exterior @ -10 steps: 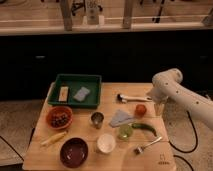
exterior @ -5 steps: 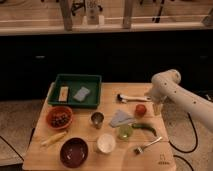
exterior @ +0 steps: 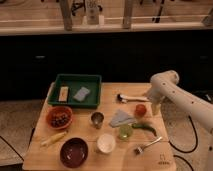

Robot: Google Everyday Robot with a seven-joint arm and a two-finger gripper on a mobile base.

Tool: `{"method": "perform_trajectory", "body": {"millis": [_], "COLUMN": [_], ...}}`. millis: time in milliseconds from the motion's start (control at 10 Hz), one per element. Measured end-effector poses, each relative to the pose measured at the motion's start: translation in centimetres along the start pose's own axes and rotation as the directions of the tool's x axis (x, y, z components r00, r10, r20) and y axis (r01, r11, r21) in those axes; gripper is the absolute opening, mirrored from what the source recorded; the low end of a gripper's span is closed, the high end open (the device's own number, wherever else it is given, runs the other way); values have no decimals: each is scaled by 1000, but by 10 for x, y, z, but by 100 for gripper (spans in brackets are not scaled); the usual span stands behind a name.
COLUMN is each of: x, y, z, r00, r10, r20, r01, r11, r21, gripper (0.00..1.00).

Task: Place apple in paper cup

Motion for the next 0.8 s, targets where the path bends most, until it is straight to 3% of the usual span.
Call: {"method": "perform_trajectory", "body": {"millis": [800], "x": [-5], "y": [-1], "z": [13], "r00": [994], "r10": [-96], "r20": [53], "r01": [95], "r11": [995], "r21": [9], "gripper": [80]}}
